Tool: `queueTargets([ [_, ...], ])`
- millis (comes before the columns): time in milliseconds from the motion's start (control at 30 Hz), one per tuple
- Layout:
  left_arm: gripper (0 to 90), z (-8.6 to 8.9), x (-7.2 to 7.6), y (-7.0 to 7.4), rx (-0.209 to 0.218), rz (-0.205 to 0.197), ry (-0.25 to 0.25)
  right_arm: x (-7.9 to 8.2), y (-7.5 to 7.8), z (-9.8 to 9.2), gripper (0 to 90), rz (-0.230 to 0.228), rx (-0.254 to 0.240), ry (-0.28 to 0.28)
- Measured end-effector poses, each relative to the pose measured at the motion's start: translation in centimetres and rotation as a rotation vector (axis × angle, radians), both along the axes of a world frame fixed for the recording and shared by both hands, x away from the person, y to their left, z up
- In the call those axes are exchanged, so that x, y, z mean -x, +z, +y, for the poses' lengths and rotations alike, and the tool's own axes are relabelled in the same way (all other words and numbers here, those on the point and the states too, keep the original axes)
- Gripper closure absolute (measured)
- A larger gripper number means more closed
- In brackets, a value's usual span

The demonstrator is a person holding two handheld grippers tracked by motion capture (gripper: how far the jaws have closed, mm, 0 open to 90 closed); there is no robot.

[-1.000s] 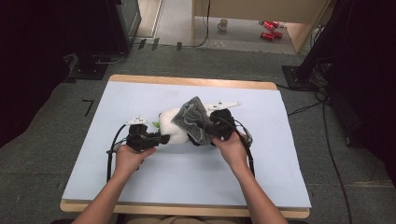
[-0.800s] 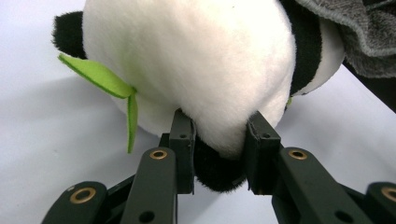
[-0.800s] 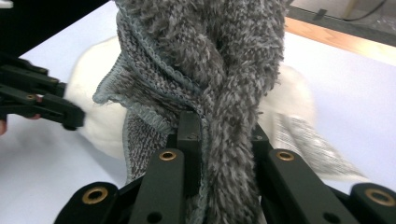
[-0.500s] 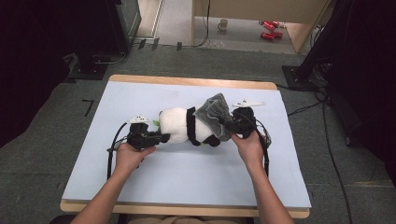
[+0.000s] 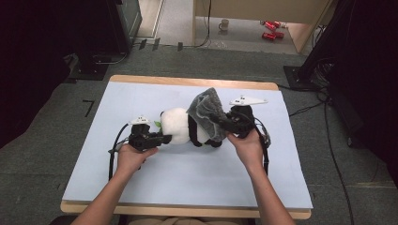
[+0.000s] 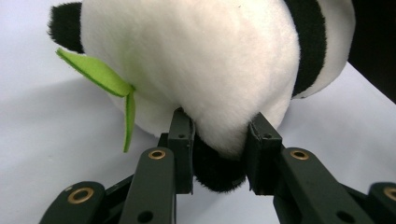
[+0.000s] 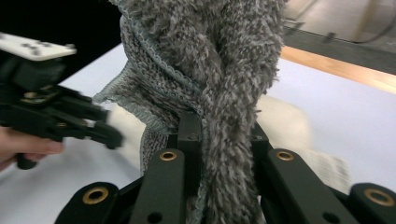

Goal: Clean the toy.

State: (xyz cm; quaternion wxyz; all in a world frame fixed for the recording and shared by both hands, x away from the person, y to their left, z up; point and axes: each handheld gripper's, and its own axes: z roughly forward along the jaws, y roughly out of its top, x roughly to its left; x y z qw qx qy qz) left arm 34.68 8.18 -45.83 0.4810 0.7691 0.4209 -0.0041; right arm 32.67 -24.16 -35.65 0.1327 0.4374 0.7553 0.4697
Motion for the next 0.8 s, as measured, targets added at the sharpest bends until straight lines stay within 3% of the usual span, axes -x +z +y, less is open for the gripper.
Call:
queueTargets([
  [133,68.0,-0.6,0.4,0.2,0.037,0.036,-0.013,0.2,-0.5,2.5,76.0,0.005,0.017,0.072],
  [233,67.9,-1.3,1.0,0.3,0.01,0.014,-0.022,0.2,-1.5,4.5,76.1,0.037,0.022,0.122],
  [333,67.9,-1.6,1.5,0.5,0.02,0.014,-0.007,0.2,-2.5,6.3,76.0,0.065,0.025,0.17],
  [400,67.9,-1.6,1.7,0.7,0.023,0.019,0.001,0.3,-3.3,7.5,75.8,0.073,0.057,0.192],
  [467,68.1,-1.5,1.8,0.8,-0.004,0.029,0.007,0.2,-4.0,8.2,75.6,0.064,0.089,0.195],
  [700,68.8,-0.9,1.3,0.6,-0.013,0.037,0.008,-0.3,-4.8,7.3,75.4,0.053,0.149,0.187],
  [800,68.9,-0.3,0.9,0.7,0.008,0.039,0.014,-0.5,-4.8,6.2,75.6,0.056,0.181,0.141],
])
